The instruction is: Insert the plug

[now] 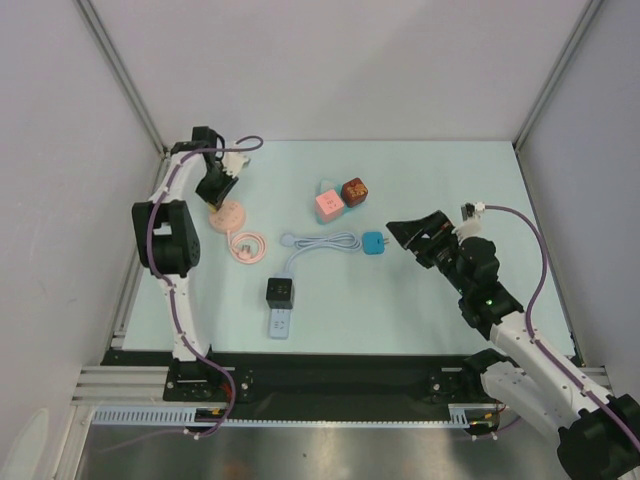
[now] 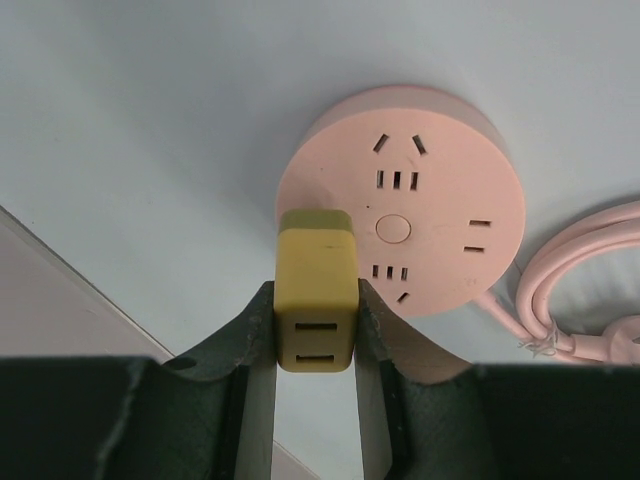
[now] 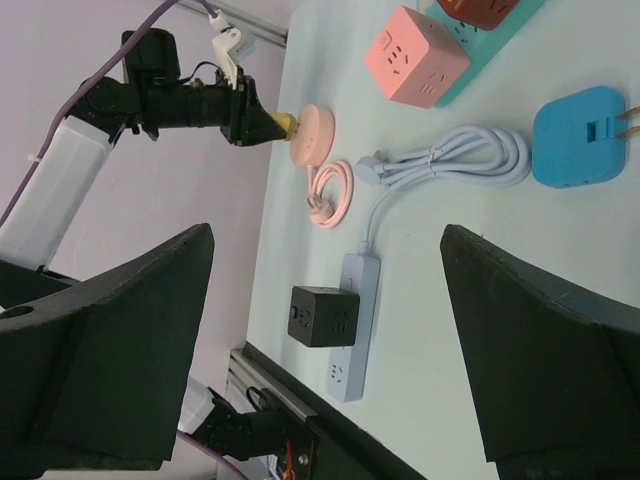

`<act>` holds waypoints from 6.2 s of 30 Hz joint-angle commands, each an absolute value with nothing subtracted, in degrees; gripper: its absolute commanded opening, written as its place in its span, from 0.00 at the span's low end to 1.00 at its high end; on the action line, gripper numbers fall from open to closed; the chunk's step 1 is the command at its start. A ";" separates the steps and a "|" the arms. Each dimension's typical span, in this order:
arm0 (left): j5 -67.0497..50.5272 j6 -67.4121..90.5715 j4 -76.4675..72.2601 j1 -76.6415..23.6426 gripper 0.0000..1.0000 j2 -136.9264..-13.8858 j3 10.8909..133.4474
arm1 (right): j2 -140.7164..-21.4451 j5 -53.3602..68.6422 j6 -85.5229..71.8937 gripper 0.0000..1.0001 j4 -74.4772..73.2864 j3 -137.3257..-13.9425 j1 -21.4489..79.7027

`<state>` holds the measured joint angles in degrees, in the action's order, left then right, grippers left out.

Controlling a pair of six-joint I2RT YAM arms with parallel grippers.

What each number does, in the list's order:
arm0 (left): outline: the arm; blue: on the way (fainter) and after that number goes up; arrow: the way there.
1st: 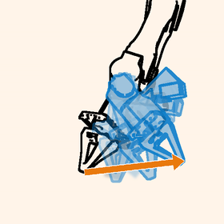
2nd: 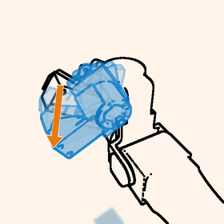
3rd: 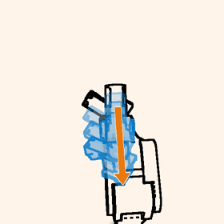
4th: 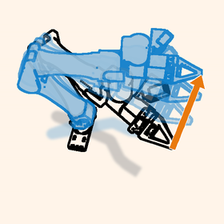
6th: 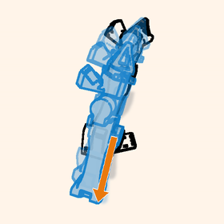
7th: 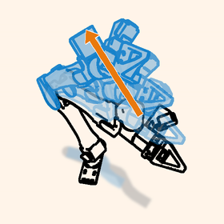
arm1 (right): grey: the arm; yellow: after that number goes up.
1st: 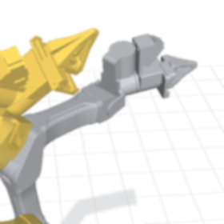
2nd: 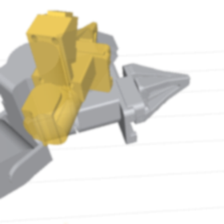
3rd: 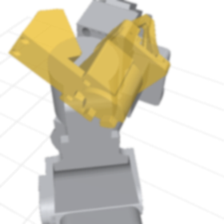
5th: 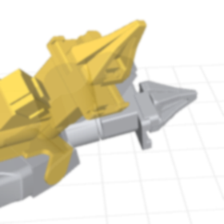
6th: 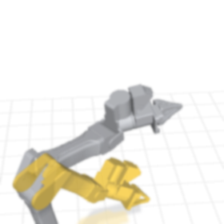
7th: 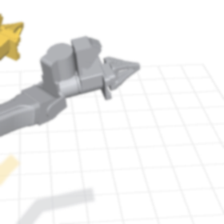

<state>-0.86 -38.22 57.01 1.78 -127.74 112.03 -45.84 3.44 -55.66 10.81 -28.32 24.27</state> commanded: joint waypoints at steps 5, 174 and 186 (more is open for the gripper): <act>-1.92 -38.76 58.98 0.44 0.00 -128.24 94.40 | -43.34 2.11 -53.52 1.00 10.20 -32.52 26.10; -8.08 -39.91 43.16 6.23 0.00 -112.33 90.80 | -36.21 -3.34 -44.47 1.00 -2.29 -41.22 26.72; -9.93 -36.13 31.65 9.23 0.00 -106.62 75.51 | -35.42 -2.55 -45.44 1.00 -1.05 -39.81 26.72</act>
